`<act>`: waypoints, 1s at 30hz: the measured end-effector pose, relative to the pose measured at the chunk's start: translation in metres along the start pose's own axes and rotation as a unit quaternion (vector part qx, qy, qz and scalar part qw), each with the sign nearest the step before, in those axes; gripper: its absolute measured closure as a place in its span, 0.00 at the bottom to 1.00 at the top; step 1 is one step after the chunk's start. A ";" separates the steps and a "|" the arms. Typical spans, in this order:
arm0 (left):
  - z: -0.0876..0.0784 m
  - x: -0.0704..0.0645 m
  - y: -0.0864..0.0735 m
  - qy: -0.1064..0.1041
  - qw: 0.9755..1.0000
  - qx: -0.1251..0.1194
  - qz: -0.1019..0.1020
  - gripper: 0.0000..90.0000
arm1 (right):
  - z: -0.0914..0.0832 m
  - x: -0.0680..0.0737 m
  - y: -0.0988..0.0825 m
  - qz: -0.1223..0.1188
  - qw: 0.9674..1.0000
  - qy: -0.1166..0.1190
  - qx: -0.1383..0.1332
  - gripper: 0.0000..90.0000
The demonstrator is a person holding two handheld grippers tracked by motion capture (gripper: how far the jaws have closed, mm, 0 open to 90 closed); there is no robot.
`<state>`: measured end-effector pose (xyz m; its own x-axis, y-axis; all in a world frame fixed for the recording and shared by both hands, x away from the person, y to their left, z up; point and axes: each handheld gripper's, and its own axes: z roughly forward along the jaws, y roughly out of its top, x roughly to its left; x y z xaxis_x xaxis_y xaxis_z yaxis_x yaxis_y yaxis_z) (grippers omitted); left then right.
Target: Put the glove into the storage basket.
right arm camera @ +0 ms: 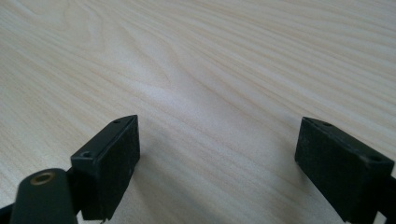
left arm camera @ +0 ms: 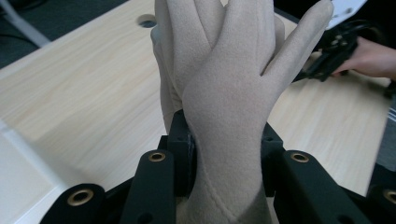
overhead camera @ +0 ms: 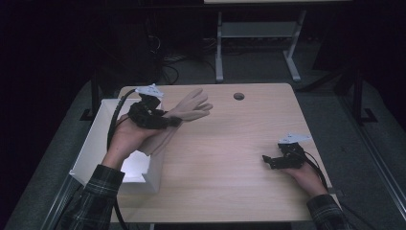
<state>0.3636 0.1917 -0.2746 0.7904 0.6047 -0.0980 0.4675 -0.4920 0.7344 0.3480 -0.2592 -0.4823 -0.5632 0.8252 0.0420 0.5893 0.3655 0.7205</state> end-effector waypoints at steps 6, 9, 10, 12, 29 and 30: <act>-0.024 0.019 -0.018 0.025 0.999 -0.015 -0.023 0.75 | 0.000 0.000 0.000 0.000 1.000 0.000 0.000 0.15; -0.029 0.025 -0.025 0.038 0.999 -0.014 -0.030 0.75 | 0.000 0.000 0.000 -0.001 1.000 0.000 0.000 0.15; -0.031 0.027 -0.027 0.042 0.998 -0.013 -0.033 0.75 | 0.000 0.000 0.000 -0.001 1.000 -0.001 0.000 0.15; -0.036 0.033 -0.034 0.053 0.998 -0.014 -0.041 0.75 | 0.000 0.000 0.000 -0.001 1.000 0.000 0.000 0.15; -0.048 0.077 -0.097 0.138 0.985 0.006 -0.106 0.75 | 0.000 0.000 0.000 0.000 1.000 -0.001 0.000 0.15; -0.046 0.078 -0.099 0.142 0.984 0.011 -0.107 0.75 | 0.000 0.000 0.000 0.000 1.000 -0.001 0.000 0.15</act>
<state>0.3605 0.3161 -0.3241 0.5323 0.8447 -0.0557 0.6226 -0.3460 0.7019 0.3480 -0.2592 -0.4824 -0.5620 0.8261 0.0404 0.5896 0.3658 0.7201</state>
